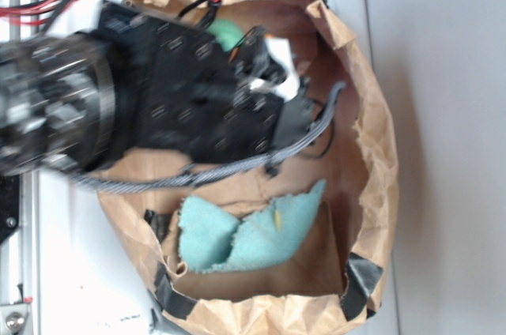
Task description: Grab the green ball.
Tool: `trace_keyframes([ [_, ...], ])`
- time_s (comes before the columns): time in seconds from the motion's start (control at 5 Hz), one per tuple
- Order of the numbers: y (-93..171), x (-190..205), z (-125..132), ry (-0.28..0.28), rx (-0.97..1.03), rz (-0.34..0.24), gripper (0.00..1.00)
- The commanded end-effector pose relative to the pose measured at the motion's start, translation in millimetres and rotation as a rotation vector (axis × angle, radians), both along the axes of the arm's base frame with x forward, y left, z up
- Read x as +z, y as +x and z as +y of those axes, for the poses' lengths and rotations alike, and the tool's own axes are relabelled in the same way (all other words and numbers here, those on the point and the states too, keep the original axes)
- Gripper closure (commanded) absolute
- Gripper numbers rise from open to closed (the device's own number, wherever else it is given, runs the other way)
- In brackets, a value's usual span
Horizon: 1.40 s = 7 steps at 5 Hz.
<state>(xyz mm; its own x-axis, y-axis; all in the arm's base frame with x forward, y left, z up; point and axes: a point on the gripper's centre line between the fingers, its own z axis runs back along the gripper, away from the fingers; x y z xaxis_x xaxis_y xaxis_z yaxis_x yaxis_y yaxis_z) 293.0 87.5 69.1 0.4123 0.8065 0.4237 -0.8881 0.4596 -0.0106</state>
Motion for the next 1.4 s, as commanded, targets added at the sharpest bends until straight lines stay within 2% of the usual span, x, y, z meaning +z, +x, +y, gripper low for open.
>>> trace_keyframes([
  [0.0,16,15,28,-0.079,-0.018,0.013,0.0],
  [0.2,14,16,30,-0.062,-0.027,0.013,0.0],
  [0.4,3,24,29,0.011,0.033,0.035,0.0],
  [0.6,-4,41,33,-0.041,0.054,0.071,0.0],
  [0.8,-6,52,39,-0.098,0.123,0.141,0.0],
  [1.0,-11,62,40,-0.132,0.194,0.16,0.0],
  [1.2,-26,62,34,-0.168,0.26,0.102,0.0],
])
